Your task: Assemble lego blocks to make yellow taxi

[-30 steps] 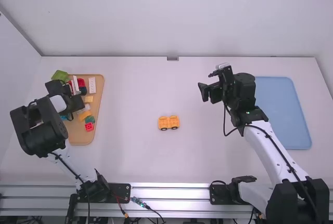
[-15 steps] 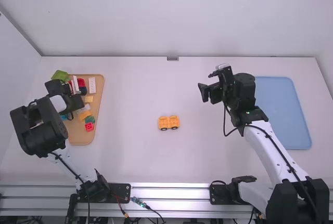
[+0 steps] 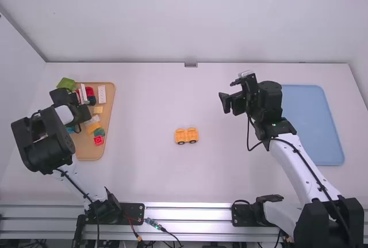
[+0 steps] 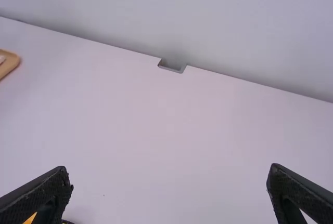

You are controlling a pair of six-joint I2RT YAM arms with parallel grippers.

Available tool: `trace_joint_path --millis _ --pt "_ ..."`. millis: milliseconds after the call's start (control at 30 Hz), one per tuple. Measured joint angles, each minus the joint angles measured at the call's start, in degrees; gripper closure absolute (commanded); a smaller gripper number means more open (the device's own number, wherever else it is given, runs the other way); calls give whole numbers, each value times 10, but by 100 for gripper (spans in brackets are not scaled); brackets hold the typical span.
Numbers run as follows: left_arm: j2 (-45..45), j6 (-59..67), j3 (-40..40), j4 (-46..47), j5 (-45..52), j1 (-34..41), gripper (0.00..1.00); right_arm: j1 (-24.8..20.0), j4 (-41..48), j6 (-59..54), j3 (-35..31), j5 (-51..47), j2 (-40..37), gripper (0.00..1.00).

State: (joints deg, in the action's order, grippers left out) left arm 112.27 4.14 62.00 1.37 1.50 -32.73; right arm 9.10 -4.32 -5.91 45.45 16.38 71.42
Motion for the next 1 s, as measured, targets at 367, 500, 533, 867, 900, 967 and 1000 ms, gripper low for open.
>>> trace_joint_path --millis 367,500,533,867,900,967,1000 --pt "0 0 -36 -59 4 0 55 0 0 0 0 0 0 1" --pt "0 -1 -37 -59 8 0 70 0 0 -1 0 0 0 1" --pt "0 1 -37 -58 9 0 72 0 0 0 0 0 0 1" --pt "0 0 -37 -63 9 0 75 0 2 -1 0 0 0 1" --pt "0 0 -37 -64 9 0 75 0 3 -1 0 0 0 1" --pt "0 0 -37 -66 9 0 78 0 2 -1 0 0 0 1" --pt "0 0 -37 -66 9 0 80 0 2 -2 0 0 0 1"
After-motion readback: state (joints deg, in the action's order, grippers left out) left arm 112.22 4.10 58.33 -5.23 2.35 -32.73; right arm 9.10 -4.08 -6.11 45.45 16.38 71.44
